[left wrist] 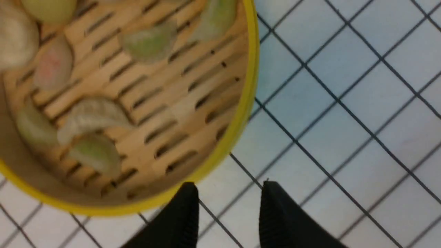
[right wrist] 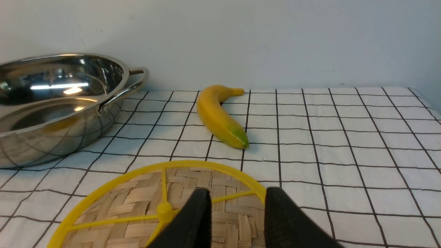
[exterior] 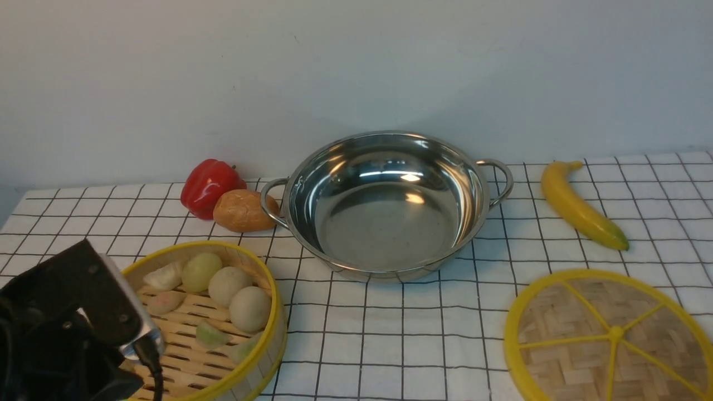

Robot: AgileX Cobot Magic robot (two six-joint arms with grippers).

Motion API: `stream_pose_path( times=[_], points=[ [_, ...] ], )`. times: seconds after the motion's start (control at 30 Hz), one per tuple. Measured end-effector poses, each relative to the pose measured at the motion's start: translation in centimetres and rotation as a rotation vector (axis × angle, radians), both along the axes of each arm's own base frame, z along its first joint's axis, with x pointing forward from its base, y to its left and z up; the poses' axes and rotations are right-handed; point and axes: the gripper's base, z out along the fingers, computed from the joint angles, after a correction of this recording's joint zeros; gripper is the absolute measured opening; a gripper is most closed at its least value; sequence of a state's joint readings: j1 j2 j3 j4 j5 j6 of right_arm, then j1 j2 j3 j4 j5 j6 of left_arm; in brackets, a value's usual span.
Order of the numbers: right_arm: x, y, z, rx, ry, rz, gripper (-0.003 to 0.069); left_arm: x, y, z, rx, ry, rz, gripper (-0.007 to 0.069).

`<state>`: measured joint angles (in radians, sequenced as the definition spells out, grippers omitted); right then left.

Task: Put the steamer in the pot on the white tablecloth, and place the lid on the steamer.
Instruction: 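Grasp the rim of the steamer basket holding the buns with the left gripper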

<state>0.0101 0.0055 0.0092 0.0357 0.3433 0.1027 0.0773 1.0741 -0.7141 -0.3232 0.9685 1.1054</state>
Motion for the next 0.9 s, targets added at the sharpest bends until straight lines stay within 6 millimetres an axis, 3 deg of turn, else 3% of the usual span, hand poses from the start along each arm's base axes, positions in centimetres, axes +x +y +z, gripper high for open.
stream_pose_path(
  times=[0.17, 0.43, 0.7, 0.9],
  points=[
    [0.0, 0.0, 0.0, 0.0, 0.0, 0.0, 0.0242, 2.2, 0.1, -2.2, 0.029, 0.032, -0.11, 0.0253],
    [0.0, 0.0, 0.0, 0.0, 0.0, 0.0, 0.0242, 3.5, 0.7, -4.6, 0.11, 0.096, -0.243, 0.0276],
    [0.0, 0.0, 0.0, 0.0, 0.0, 0.0, 0.0242, 3.6, 0.4, -4.5, 0.089, 0.077, -0.276, 0.0422],
    [0.0, 0.0, 0.0, 0.0, 0.0, 0.0, 0.0242, 3.7, -0.3, -4.4, 0.053, 0.048, -0.325, 0.0448]
  ],
)
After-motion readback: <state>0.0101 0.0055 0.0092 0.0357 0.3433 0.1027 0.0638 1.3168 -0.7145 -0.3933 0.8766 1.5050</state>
